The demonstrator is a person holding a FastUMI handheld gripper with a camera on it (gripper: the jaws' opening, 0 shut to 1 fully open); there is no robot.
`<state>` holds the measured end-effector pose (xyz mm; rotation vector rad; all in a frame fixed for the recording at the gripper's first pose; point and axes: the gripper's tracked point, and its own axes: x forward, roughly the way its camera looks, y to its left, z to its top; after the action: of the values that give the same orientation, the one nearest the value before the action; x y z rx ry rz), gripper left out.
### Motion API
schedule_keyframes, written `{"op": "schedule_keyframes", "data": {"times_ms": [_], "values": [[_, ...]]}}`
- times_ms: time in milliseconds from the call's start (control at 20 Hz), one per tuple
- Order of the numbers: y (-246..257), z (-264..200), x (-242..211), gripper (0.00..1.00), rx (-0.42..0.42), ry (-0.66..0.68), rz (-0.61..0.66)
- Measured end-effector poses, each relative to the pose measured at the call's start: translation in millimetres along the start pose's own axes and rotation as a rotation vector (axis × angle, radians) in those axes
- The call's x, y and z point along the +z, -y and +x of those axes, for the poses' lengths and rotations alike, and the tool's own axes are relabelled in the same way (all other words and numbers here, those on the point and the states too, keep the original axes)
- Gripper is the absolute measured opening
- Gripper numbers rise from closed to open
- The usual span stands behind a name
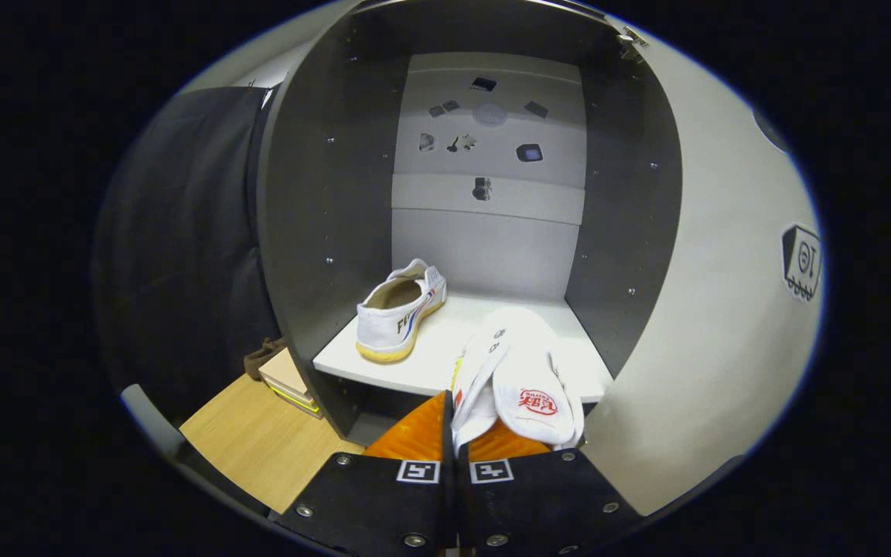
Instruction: Open the shoe cabinet door, grab the shoes and put them into the shoe cabinet, then close the shoe cabinet door.
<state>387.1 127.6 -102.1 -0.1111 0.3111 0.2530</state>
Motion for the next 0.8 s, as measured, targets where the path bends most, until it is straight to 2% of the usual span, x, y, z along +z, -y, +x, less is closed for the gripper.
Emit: {"op": "schedule_keyframes", "data": {"times_ms": [400, 800], "values": [[42.1, 92.7, 36.4, 0.00, -0.015, -0.032, -0.022], [61.8, 168.0, 36.1, 0.00, -0.006, -0.126, -0.043]]}}
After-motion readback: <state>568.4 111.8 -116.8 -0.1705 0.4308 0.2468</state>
